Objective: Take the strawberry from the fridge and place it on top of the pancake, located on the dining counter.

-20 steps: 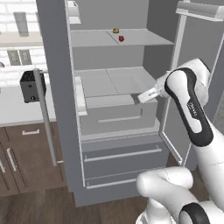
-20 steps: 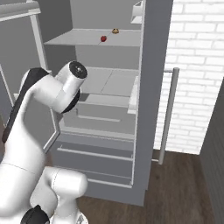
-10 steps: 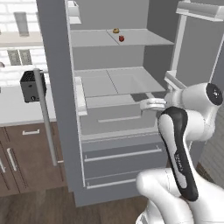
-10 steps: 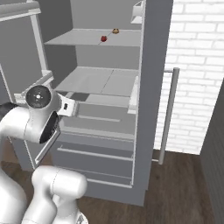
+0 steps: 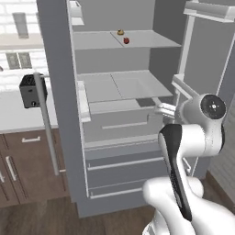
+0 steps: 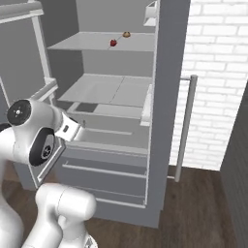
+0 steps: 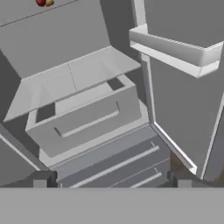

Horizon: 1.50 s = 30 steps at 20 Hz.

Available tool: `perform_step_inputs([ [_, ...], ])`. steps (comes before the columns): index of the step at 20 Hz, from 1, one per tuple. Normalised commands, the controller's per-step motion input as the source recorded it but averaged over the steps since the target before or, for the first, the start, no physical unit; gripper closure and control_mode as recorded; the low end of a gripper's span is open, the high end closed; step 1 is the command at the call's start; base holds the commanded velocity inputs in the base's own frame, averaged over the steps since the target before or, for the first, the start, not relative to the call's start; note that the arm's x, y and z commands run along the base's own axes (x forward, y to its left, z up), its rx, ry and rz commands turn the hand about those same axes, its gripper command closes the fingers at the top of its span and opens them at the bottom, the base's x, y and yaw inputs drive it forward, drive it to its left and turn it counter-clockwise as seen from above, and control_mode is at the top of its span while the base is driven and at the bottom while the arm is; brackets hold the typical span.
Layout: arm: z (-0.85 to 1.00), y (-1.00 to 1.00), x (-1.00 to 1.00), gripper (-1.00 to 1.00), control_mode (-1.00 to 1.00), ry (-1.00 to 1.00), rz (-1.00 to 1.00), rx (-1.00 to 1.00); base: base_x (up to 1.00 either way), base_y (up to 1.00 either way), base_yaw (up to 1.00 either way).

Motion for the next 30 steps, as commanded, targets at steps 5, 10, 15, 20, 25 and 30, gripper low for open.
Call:
perform_step_inputs([
  [5,0.00,0.00,0.00,-1.00,1.00,0.00,0.00,0.00,0.80,-0.01,-0.11],
  [10,0.00,0.00,0.00,-1.00,1.00,0.00,0.00,0.00,0.85,0.01,0.09],
  [15,0.00,0.00,0.00,-1.00,1.00,0.00,0.00,0.00,0.74,0.02,0.28],
  [20,0.10,0.00,0.06,-1.00,-1.00,-0.01,0.01,0.00,0.46,0.00,0.15],
  [25,0.96,-0.04,0.19,-1.00,-1.00,-0.02,0.01,-0.02,0.00,0.00,0.00],
  [30,0.91,0.00,0.48,-1.00,-1.00,0.00,0.00,-0.02,0.00,0.00,0.00],
])
